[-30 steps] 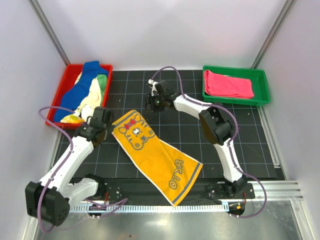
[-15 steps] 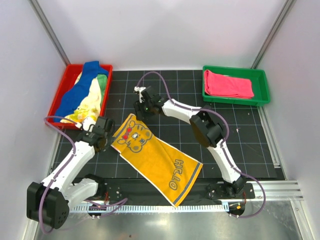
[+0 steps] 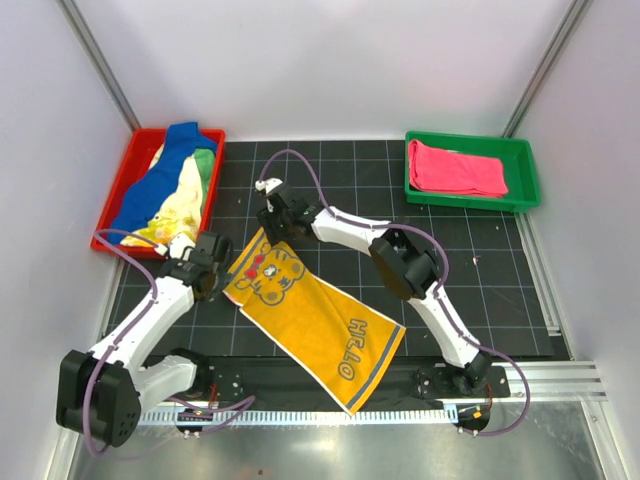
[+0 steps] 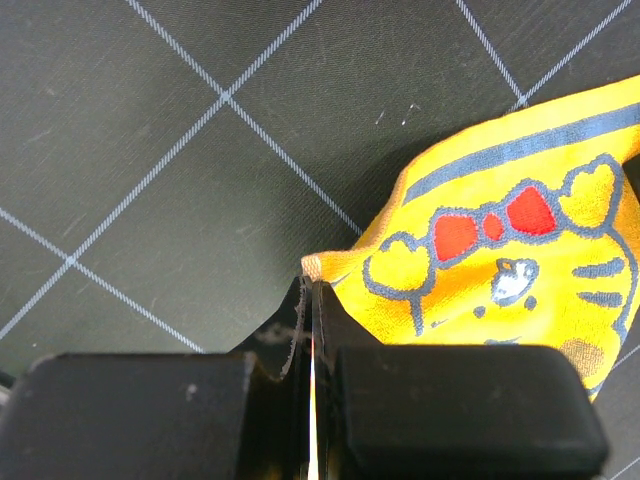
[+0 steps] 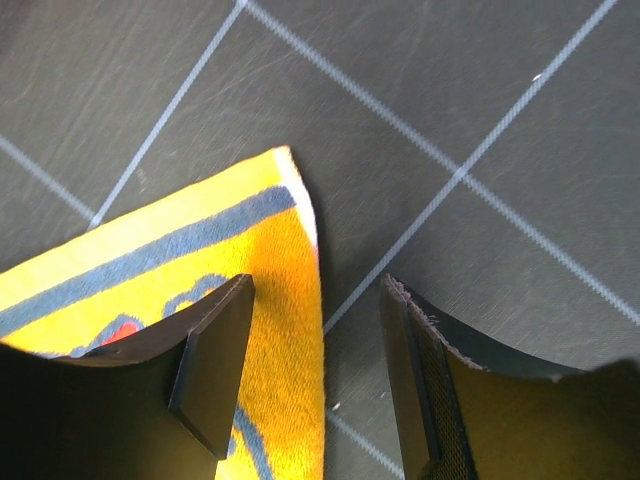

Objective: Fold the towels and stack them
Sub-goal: Flatten out the crumpled towel

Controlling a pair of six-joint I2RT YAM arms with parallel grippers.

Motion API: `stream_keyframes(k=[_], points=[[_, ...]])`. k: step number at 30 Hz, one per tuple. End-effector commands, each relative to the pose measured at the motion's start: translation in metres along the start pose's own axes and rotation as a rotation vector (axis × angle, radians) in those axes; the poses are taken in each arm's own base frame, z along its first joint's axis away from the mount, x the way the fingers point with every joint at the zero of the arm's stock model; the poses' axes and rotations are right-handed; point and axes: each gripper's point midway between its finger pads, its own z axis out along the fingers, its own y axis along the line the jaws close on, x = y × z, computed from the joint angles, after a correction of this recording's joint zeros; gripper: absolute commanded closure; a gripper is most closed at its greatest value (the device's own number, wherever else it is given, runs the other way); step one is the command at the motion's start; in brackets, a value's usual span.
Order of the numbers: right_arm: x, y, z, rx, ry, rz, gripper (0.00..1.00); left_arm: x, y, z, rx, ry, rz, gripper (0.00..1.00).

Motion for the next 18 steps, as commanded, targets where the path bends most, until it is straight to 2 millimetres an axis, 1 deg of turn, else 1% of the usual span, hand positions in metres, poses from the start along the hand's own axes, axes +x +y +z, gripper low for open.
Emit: stream_keyframes(k=[1,4,7,9,14,15,18], points=[[-0.031,0.000,0.002,0.053,-0.111,-0.029,0.40,-0.002,-0.005,0.005,0.015,-0.017,-0.031,1.00],[-0.034,0.003,0.006,0.061,-0.126,-0.034,0.39,-0.001,-0.006,0.010,0.011,-0.017,-0.030,1.00],[-0.034,-0.002,0.008,0.084,-0.136,-0.038,0.39,-0.001,-0.007,0.013,0.006,-0.018,-0.024,1.00],[-0.036,-0.002,0.008,0.084,-0.140,-0.039,0.39,-0.001,-0.008,0.015,0.006,-0.018,-0.021,1.00],[-0.041,0.009,0.006,0.025,-0.148,-0.043,0.38,-0.001,-0.011,0.017,0.011,-0.017,-0.021,1.00],[-0.044,0.012,0.005,0.014,-0.147,-0.044,0.38,-0.001,-0.011,0.017,0.011,-0.018,-0.021,1.00],[-0.040,0.017,0.010,-0.018,-0.123,-0.067,0.38,-0.002,-0.011,0.017,0.008,-0.024,-0.018,1.00]])
